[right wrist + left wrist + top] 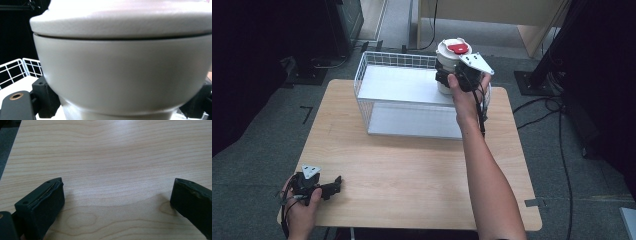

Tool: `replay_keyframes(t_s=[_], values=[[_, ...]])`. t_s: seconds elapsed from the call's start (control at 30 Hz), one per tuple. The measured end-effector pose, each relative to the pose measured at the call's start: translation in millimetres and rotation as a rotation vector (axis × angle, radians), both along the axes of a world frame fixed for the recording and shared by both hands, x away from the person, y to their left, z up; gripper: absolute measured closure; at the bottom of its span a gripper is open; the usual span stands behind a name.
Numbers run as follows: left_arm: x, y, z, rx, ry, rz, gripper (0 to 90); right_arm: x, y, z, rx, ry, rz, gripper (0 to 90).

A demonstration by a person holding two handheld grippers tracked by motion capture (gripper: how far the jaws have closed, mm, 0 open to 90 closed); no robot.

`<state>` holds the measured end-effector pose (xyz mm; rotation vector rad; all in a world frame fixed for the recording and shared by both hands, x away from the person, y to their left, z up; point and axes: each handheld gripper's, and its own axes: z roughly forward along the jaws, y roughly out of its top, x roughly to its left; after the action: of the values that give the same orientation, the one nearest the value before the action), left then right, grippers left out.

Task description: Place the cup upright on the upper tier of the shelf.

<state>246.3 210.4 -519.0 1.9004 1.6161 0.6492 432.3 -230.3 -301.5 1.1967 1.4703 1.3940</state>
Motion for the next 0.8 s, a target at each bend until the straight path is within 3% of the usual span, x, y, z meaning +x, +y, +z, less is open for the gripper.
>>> replay_keyframes(t_s=[0.2,0.4,0.8], values=[[0.0,0.0,0.0,0.001,0.000,0.000,0.0,3.2,5.9,0.0,-0.003,0.005,0.015,10.9],[0.0,0.0,0.0,0.001,0.001,0.000,0.0,3.8,9.5,-2.6,-0.046,0.006,0.015,10.9],[0.0,0.0,0.1,0.002,0.001,-0.001,0.0,1.1,5.6,-6.8,-0.029,0.007,0.026,10.8]])
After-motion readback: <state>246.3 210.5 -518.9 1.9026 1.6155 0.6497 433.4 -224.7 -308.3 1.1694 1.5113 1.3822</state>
